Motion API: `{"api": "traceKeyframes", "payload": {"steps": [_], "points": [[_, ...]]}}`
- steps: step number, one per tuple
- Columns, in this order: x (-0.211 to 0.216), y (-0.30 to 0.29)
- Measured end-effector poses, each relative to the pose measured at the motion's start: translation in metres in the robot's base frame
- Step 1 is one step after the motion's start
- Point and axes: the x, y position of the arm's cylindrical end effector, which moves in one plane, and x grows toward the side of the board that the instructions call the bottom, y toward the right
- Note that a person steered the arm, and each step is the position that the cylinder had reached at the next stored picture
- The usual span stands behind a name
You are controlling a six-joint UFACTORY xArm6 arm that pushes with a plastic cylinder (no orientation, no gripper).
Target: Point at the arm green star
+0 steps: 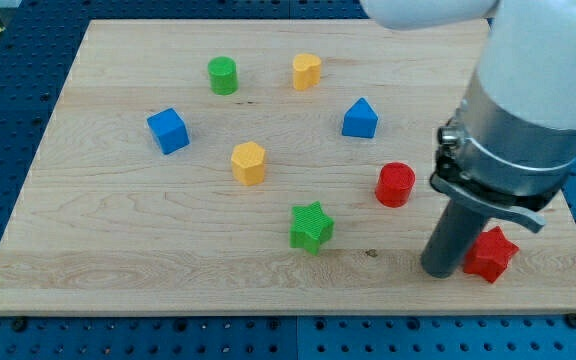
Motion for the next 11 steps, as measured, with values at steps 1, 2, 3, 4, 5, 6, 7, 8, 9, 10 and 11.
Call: {"api": "traceKeyframes", "payload": {"steps": [1, 2, 3, 4, 5, 6, 7, 8, 9, 10, 11], "points": [[0.0, 0.011], [0.0, 0.027], [0.001, 0.04], [0.009, 0.037], [0.03, -0.024], [0.032, -0.086], [0.017, -0.167], [-0.009, -0.219], [-0.008, -0.209], [-0.009, -0.182], [-0.009, -0.191]]}}
